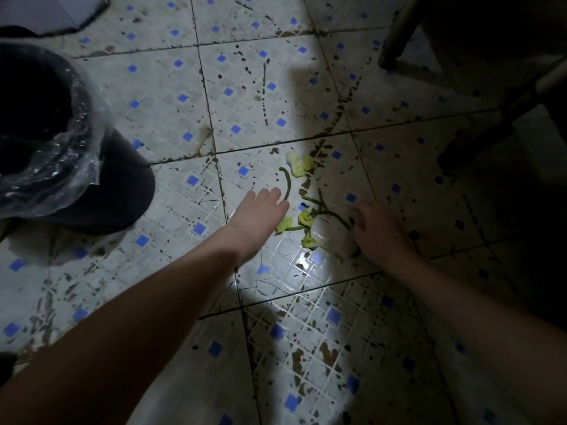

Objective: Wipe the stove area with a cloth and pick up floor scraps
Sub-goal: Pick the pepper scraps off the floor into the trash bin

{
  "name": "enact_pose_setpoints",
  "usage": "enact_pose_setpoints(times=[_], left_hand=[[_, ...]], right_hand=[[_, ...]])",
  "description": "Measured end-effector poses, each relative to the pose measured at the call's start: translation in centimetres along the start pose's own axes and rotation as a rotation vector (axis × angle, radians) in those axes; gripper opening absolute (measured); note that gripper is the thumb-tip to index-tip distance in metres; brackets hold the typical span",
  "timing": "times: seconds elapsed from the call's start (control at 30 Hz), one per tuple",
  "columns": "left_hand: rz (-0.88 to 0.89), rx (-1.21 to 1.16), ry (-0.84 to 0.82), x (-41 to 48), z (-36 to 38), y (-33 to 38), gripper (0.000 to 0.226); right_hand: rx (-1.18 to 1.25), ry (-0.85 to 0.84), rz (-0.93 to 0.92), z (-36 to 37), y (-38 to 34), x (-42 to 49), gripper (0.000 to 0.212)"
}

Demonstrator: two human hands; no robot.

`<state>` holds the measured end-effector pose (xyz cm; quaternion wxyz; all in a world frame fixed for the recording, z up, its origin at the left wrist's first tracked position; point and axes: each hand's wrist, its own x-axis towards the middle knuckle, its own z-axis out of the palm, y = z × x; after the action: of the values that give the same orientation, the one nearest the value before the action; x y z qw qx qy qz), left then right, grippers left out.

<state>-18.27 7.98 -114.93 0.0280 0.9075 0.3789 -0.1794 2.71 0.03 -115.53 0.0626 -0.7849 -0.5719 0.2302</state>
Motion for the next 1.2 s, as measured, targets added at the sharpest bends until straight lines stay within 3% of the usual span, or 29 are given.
enact_pose_setpoints(times=[0.27, 0.5, 0.67, 0.93, 1.2], left_hand=[[-0.13, -0.128, 0.133, 3.1, 0.2, -0.8, 0.03], [-0.154, -0.179, 0.135, 5.0, 0.4, 0.7, 0.036], [-0.165, -0.171, 0.11, 5.2, 0.5, 1.1, 0.055], [-0.195, -0.25, 0.178, 4.6, 0.3, -0.1, 0.041], [-0.239, -0.312, 0.243, 1.9, 0.4, -2.5, 0.048]], right_hand=[[0.035, -0.001, -0.031, 0.1, -0.9, 0.5, 0.04], [0.044, 0.055, -0.05, -0.2, -0.2, 0.8, 0.032], [0.05, 0.048, -0.046, 0.1, 0.3, 1.1, 0.032], [0.072, 0.077, -0.081, 0.3, -1.5, 3.6, 0.031], [0.098, 0.134, -0.222, 1.4, -5.9, 7.2, 0.021]])
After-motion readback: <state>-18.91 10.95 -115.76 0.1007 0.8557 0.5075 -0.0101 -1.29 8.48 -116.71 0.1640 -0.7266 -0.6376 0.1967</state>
